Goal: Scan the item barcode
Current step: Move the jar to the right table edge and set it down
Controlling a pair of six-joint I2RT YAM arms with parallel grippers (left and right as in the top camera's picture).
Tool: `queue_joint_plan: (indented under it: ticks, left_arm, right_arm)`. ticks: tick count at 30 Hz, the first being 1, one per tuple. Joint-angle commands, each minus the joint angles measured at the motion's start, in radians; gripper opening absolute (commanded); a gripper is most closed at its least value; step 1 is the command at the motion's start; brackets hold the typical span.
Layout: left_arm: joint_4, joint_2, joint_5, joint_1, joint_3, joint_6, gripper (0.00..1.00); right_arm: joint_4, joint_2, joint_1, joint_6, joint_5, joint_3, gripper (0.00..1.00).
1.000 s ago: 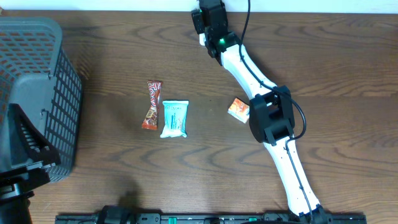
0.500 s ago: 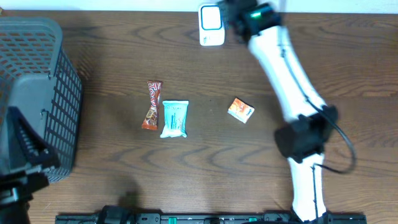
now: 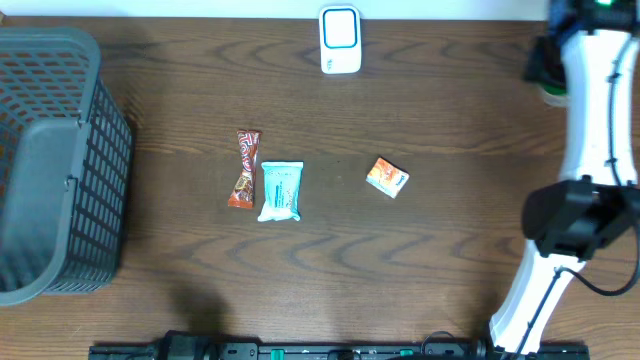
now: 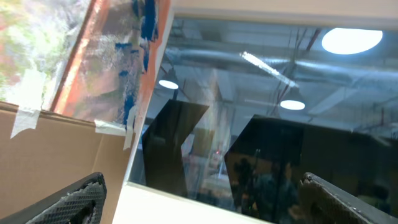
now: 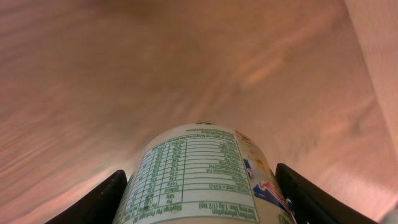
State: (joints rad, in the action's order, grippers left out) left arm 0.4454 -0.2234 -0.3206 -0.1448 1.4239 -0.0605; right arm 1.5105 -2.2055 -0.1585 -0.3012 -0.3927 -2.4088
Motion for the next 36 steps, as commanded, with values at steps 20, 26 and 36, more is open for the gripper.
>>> queue_joint_plan:
  ticks: [20,26,36]
  left_arm:
    - [-0.040,0.019,-0.006,0.004,-0.102,0.100,0.98]
    - [-0.055,0.019,-0.006,0.004,-0.113,0.100,0.98]
    - [-0.063,0.019,-0.006,0.004,-0.113,0.100,0.98]
  right_arm:
    - [-0.293,0.004,-0.519,-0.061,0.093,0.581,0.69]
    - [-0.311,0.004,-0.598,-0.058,0.136,0.629,0.69]
    - [-0.278,0.023,-0.642,0.003,0.297,0.581,0.99]
